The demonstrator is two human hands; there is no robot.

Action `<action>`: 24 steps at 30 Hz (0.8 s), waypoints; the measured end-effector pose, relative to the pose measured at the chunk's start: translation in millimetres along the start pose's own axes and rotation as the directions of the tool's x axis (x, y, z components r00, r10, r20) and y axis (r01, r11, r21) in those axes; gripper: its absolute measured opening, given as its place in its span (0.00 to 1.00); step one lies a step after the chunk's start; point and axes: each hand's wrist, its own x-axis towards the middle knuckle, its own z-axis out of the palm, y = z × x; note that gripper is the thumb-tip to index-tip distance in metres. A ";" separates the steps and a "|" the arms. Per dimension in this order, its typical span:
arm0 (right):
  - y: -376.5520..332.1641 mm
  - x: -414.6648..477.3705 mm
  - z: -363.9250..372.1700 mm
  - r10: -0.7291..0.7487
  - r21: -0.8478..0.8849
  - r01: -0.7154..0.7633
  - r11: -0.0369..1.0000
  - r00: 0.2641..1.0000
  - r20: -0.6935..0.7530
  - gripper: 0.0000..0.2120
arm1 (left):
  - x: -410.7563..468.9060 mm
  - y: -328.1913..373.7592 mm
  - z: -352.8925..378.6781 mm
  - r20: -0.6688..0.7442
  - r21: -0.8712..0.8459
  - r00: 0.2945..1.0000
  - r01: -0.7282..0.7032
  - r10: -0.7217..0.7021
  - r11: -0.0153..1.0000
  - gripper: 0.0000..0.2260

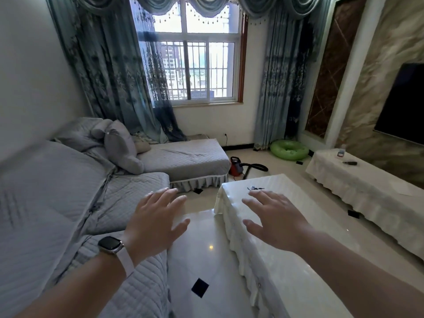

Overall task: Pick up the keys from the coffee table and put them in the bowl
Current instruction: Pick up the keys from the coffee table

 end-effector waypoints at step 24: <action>179.7 279.5 150.9 -0.030 0.099 0.020 0.995 0.994 0.102 0.27 | 300.4 -84.8 199.5 0.125 -0.021 0.992 0.006 -0.003 1.000 0.26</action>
